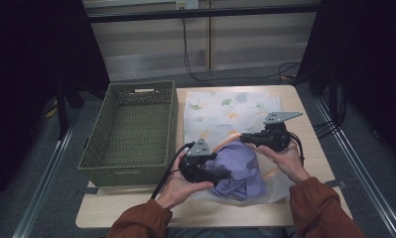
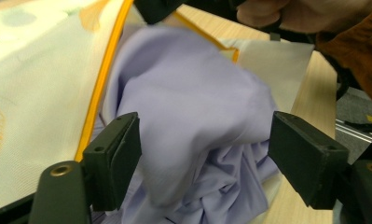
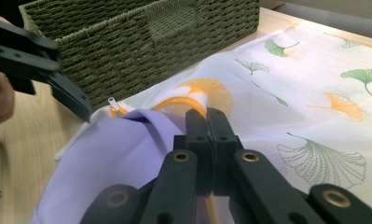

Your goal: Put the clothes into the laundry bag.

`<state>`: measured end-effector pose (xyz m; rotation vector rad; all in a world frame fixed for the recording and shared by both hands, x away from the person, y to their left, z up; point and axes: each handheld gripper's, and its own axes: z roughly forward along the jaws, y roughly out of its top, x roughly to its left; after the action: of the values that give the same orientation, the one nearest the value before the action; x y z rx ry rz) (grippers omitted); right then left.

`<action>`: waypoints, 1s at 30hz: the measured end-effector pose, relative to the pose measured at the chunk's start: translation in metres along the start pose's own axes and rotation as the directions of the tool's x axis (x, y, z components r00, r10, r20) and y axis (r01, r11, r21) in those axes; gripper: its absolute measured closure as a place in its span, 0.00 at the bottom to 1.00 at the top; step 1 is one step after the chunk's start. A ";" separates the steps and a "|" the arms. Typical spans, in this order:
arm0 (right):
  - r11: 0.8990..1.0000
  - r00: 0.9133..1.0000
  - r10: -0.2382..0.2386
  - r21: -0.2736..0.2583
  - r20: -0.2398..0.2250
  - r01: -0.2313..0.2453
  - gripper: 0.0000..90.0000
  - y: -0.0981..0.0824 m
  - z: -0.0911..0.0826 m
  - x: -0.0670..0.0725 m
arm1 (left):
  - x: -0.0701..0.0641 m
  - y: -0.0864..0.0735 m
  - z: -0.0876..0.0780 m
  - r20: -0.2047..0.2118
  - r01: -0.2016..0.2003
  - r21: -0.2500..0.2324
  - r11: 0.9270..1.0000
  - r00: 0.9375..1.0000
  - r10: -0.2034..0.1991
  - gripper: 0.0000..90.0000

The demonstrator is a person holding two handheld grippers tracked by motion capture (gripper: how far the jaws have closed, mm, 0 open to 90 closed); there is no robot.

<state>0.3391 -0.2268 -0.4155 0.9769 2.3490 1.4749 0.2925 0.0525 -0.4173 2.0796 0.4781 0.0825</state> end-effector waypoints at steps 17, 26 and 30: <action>1.000 1.000 -0.001 0.007 -0.007 0.001 1.00 -0.001 0.003 0.002 | -0.008 -0.030 0.030 0.102 -0.062 0.131 0.989 0.994 0.049 0.36; 1.000 1.000 0.002 0.005 -0.011 -0.002 1.00 0.000 0.005 0.002 | -0.008 -0.037 0.055 0.081 -0.093 0.200 0.975 0.994 0.079 0.31; 1.000 1.000 -0.004 0.004 -0.021 0.004 1.00 0.000 0.005 0.003 | -0.010 -0.041 0.061 0.079 -0.115 0.242 0.963 0.992 0.098 0.29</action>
<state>0.3392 -0.2212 -0.4171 0.9616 2.3681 1.4857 0.2856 0.0184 -0.4829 2.3439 0.3492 0.0169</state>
